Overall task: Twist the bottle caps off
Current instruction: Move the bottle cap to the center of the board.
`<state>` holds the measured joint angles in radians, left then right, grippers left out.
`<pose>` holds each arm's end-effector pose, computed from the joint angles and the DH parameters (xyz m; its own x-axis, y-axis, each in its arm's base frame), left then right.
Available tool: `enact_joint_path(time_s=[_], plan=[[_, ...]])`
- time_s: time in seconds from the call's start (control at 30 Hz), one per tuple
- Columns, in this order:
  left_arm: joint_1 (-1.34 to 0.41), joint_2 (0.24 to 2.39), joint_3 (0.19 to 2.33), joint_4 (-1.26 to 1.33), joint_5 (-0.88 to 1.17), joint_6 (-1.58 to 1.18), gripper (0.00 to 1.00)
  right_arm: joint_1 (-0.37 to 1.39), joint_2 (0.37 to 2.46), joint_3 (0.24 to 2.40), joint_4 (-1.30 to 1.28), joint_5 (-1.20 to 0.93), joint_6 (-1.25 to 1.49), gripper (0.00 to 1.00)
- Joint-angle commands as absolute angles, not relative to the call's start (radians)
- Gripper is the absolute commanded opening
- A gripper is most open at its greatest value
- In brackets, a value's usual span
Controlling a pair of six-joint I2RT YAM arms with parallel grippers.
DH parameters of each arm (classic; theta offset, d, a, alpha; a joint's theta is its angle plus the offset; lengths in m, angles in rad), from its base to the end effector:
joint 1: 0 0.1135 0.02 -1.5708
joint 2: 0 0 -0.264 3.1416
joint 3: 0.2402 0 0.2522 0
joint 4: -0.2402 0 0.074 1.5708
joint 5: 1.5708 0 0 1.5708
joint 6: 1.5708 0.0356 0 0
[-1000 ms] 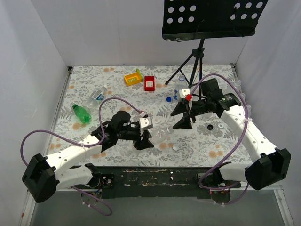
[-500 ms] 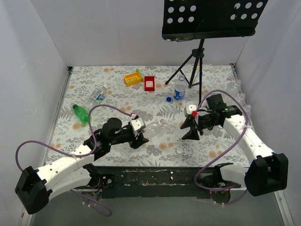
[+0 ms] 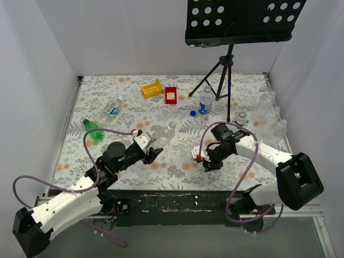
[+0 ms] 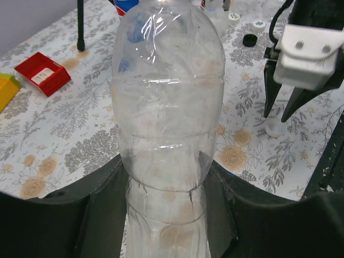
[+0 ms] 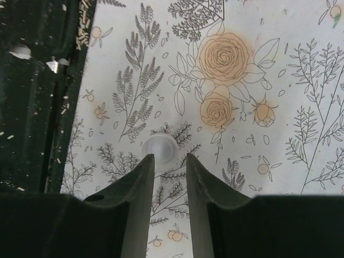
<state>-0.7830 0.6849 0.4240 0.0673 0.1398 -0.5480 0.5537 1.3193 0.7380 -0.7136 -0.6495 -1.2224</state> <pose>0.1205 -0.1269 0.2543 -0.5308 -0.1996 -0.8237 0.6079 0.5875 -0.5341 0.1757 0.1339 0.1863 0.2459 -0.7280 -0.6400 -0.9601 -0.2739 -0.0574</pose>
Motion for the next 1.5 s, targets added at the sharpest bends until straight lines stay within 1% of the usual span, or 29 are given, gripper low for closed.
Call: enact_joint_path(time_s=[0.0, 0.13, 0.23, 0.3, 0.33, 0.4, 0.43, 0.53, 0.6, 0.8, 0.9, 1.0, 1.17, 1.27, 1.33, 1.47], plan=[[-0.782, 0.644, 0.417, 0.089, 0.069, -0.543, 0.17, 0.586, 1.365, 0.738, -0.624, -0.562, -1.203, 0.37], [-0.784, 0.64, 0.423, 0.08, 0.06, -0.54, 0.17, 0.626, 1.403, 0.732, -0.623, -0.529, -1.206, 0.35], [-0.785, 0.623, 0.423, 0.077, 0.038, -0.535, 0.17, 0.647, 1.426, 0.726, -0.62, -0.508, -1.204, 0.3], [-0.785, 0.608, 0.42, 0.075, 0.026, -0.535, 0.17, 0.655, 1.44, 0.73, -0.626, -0.5, -1.201, 0.24], [-0.782, 0.6, 0.419, 0.075, 0.02, -0.535, 0.17, 0.658, 1.445, 0.736, -0.63, -0.499, -1.198, 0.19], [-0.785, 0.585, 0.417, 0.074, 0.014, -0.537, 0.17, 0.658, 1.457, 0.765, -0.64, -0.495, -1.169, 0.03], [-0.782, 0.577, 0.416, 0.075, -0.026, -0.537, 0.17, 0.657, 1.465, 0.785, -0.641, -0.497, -1.154, 0.01], [-0.785, 0.548, 0.411, 0.078, -0.072, -0.535, 0.17, 0.658, 1.499, 0.886, -0.635, -0.495, -1.063, 0.01], [-0.785, 0.522, 0.407, 0.083, -0.106, -0.535, 0.17, 0.658, 1.552, 1.007, -0.614, -0.471, -0.97, 0.01], [-0.785, 0.436, 0.384, 0.078, -0.199, -0.555, 0.17, 0.658, 1.802, 1.337, -0.509, -0.277, -0.674, 0.01], [-0.785, 0.407, 0.377, 0.072, -0.232, -0.551, 0.17, 0.66, 1.929, 1.469, -0.463, -0.155, -0.602, 0.01], [-0.785, 0.397, 0.373, 0.071, -0.239, -0.549, 0.17, 0.66, 2.057, 1.606, -0.476, -0.068, -0.577, 0.01], [-0.782, 0.423, 0.376, 0.071, -0.23, -0.541, 0.17, 0.658, 2.157, 1.715, -0.434, 0.067, -0.571, 0.02], [-0.785, 0.437, 0.377, 0.071, -0.219, -0.54, 0.17, 0.649, 2.187, 1.744, -0.44, 0.087, -0.565, 0.08], [-0.785, 0.44, 0.376, 0.072, -0.213, -0.54, 0.17, 0.649, 2.198, 1.758, -0.448, 0.095, -0.565, 0.17], [-0.784, 0.436, 0.376, 0.072, -0.203, -0.546, 0.17, 0.647, 2.169, 1.763, -0.468, 0.045, -0.557, 0.34]])
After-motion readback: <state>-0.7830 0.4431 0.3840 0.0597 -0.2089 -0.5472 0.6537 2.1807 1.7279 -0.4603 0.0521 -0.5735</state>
